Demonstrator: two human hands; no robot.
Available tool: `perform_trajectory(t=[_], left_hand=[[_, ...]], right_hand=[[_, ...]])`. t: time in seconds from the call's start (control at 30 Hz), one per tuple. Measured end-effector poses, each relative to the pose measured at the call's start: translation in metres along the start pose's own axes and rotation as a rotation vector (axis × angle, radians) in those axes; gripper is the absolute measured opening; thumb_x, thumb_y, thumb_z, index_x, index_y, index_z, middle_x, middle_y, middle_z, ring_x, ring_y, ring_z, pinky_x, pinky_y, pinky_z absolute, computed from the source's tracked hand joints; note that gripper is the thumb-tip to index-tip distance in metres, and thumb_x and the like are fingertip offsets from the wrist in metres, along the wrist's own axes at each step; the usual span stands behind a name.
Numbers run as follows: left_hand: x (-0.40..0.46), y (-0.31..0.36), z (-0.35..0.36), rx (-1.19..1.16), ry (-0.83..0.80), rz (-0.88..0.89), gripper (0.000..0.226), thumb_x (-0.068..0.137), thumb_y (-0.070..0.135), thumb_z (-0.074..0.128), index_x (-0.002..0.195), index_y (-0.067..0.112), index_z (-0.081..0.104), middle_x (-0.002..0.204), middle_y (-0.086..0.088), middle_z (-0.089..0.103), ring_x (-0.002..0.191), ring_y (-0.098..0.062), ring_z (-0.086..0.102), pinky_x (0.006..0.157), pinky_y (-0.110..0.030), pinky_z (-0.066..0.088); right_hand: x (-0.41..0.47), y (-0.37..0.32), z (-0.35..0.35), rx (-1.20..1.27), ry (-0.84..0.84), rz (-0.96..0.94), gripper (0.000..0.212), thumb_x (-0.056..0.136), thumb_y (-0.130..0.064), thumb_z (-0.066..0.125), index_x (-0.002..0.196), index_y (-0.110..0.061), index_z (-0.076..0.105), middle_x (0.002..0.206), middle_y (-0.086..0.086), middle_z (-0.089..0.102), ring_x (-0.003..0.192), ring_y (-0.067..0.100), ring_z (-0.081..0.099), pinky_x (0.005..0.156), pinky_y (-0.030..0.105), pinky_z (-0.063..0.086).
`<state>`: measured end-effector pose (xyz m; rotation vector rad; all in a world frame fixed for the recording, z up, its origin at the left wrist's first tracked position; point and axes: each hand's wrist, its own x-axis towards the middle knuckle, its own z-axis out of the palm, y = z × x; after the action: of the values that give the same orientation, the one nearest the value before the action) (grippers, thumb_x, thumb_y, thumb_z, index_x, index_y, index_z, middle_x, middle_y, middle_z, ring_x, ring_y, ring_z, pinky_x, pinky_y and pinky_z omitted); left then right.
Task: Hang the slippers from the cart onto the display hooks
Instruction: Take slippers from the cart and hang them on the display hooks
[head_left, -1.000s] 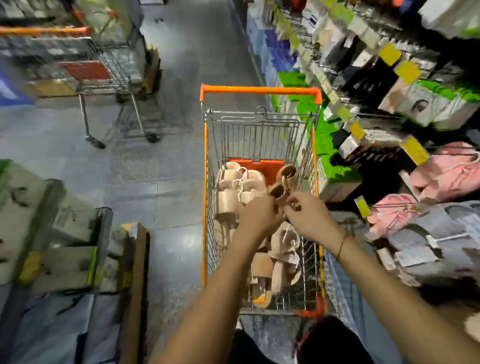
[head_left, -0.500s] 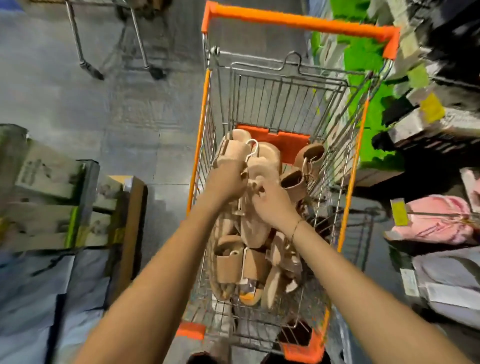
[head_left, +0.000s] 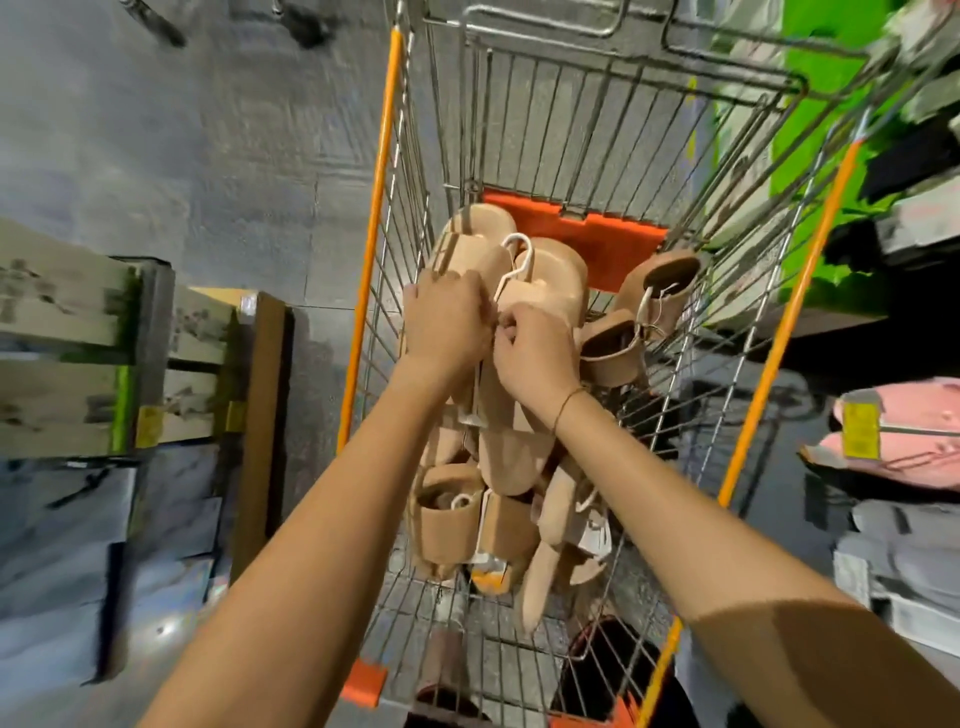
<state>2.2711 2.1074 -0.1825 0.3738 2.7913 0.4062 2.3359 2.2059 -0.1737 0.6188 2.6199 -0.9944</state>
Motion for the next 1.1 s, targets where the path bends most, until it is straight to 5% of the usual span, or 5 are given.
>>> perform_trajectory(t=[0.2, 0.33, 0.7, 0.9, 1.1], left_hand=[[-0.035, -0.011, -0.016, -0.307, -0.008, 0.086, 0.016, 0.088, 0.029, 0.066, 0.082, 0.015, 0.062, 0.083, -0.005, 0.065, 0.081, -0.028, 0.060, 0.069, -0.038, 0.046], [-0.071, 0.006, -0.062, -0.430, 0.108, 0.222, 0.022, 0.091, 0.030, 0.068, 0.078, 0.015, 0.056, 0.072, 0.002, 0.056, 0.068, -0.017, 0.049, 0.060, -0.033, 0.033], [-0.199, 0.230, -0.264, -0.480, 0.346, 1.045, 0.008, 0.084, 0.027, 0.060, 0.077, 0.022, 0.061, 0.074, 0.009, 0.056, 0.077, -0.018, 0.053, 0.071, -0.032, 0.040], [-0.325, 0.378, -0.286, -0.723, 0.320, 1.500, 0.029, 0.103, 0.030, 0.049, 0.093, 0.014, 0.071, 0.098, 0.002, 0.070, 0.095, -0.017, 0.061, 0.088, -0.033, 0.047], [-0.479, 0.503, -0.278, -0.803, 0.237, 1.748, 0.027, 0.104, 0.027, 0.046, 0.094, 0.015, 0.068, 0.095, 0.001, 0.069, 0.094, -0.023, 0.061, 0.087, -0.044, 0.047]], right_hand=[[-0.025, -0.006, -0.006, 0.081, -0.017, -0.057, 0.021, 0.100, -0.028, 0.048, 0.105, -0.032, 0.069, 0.115, -0.007, 0.065, 0.115, 0.017, 0.054, 0.110, 0.046, 0.037], [-0.064, -0.016, -0.042, 0.068, 0.142, -0.170, 0.028, 0.098, -0.021, 0.047, 0.106, -0.030, 0.072, 0.113, -0.009, 0.063, 0.104, 0.015, 0.043, 0.098, 0.038, 0.038], [-0.293, -0.032, -0.279, 0.127, 1.039, -0.240, 0.017, 0.094, -0.011, 0.059, 0.095, -0.013, 0.075, 0.094, -0.007, 0.069, 0.096, 0.006, 0.061, 0.088, 0.018, 0.045], [-0.467, 0.006, -0.382, -0.106, 1.490, -0.048, 0.028, 0.095, -0.027, 0.052, 0.082, -0.014, 0.072, 0.086, -0.002, 0.070, 0.089, 0.019, 0.064, 0.088, 0.042, 0.049], [-0.630, 0.057, -0.434, -0.247, 1.776, 0.202, 0.027, 0.098, -0.021, 0.054, 0.074, -0.019, 0.066, 0.075, -0.005, 0.065, 0.074, 0.012, 0.058, 0.075, 0.039, 0.047]])
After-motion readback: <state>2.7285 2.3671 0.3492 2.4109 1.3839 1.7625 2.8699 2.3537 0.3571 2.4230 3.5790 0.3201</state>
